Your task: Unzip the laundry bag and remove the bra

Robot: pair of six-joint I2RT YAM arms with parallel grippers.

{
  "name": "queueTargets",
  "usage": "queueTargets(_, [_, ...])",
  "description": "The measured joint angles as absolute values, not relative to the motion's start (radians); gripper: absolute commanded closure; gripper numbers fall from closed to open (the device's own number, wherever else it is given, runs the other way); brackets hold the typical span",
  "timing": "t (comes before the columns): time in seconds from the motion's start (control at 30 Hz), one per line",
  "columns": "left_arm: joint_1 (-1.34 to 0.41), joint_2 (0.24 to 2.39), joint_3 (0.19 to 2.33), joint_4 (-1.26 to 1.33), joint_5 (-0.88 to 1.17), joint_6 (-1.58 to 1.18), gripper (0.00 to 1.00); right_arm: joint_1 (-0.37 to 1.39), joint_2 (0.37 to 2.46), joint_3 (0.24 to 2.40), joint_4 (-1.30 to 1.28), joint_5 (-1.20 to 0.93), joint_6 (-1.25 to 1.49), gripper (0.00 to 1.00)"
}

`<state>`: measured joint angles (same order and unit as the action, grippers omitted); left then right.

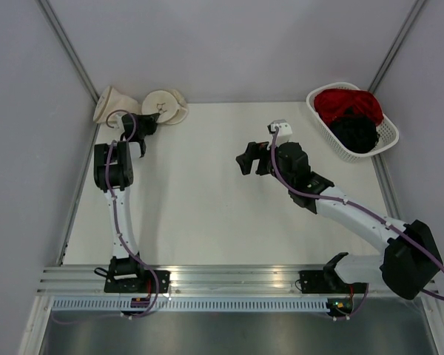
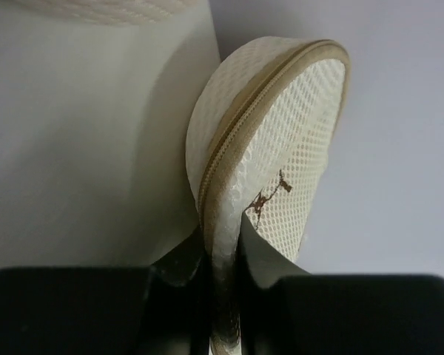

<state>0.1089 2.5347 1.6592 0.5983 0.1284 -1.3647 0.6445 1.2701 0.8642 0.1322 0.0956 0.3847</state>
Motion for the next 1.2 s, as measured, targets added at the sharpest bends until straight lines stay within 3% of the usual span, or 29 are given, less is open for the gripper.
queueTargets(0.07, [0.110, 2.540, 1.659, 0.634, 0.179, -1.380, 0.93, 0.646, 1.273, 0.860, 0.132, 0.096, 0.384, 0.02])
queueTargets(0.17, [0.111, 2.539, 1.644, 0.720, 0.271, -1.406, 0.98, 0.646, 1.272, 0.851, 0.129, 0.098, 0.382, 0.02])
queueTargets(0.43, [0.111, 2.463, 1.475, 0.854, 0.665, -1.423, 0.98, 0.646, 1.203, 0.846, 0.052, 0.144, 0.347, 0.02])
queueTargets(0.7, [0.108, 2.157, 1.198, 0.888, 1.096, -1.334, 0.98, 0.646, 1.060, 0.848, -0.052, 0.179, 0.352, 0.02])
queueTargets(0.87, [0.061, 2.001, 1.118, 0.622, 1.179, -1.112, 0.98, 0.646, 1.035, 0.838, -0.067, 0.101, 0.397, 0.02])
queueTargets(1.0, [-0.081, 1.881, 1.118, 0.237, 1.096, -0.834, 0.98, 0.646, 1.016, 0.795, -0.036, 0.002, 0.451, 0.02])
queueTargets(1.2, [-0.299, 1.761, 1.053, 0.031, 1.019, -0.657, 0.98, 0.649, 1.034, 0.723, 0.044, -0.110, 0.538, 0.06])
